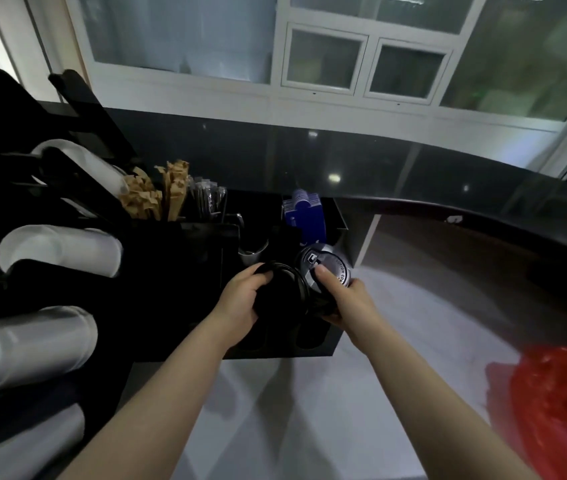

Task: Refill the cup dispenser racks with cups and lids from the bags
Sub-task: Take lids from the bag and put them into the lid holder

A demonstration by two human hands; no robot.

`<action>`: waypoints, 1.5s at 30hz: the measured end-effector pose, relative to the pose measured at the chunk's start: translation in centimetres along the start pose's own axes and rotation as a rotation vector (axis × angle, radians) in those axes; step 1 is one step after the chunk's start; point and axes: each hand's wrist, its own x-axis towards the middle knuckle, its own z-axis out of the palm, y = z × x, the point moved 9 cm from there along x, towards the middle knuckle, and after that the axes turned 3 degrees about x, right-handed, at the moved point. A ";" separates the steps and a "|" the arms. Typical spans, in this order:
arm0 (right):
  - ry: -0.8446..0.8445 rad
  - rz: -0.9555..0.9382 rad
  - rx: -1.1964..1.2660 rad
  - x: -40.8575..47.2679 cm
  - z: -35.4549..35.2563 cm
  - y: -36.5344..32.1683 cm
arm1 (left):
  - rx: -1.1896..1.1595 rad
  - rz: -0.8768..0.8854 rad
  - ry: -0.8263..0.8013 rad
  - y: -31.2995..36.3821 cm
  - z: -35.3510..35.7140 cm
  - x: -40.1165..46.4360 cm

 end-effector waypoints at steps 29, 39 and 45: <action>0.055 -0.638 -1.075 -1.7 0.9 -2.6 | 0.136 -0.035 0.175 1.0 -5.9 0.0; 0.122 -0.630 -1.426 -1.8 1.9 -1.4 | 0.174 -0.043 0.299 0.8 -8.0 -0.8; 0.098 -0.743 -1.393 -2.6 2.4 -2.2 | 0.191 -0.013 0.323 1.0 -7.9 -1.3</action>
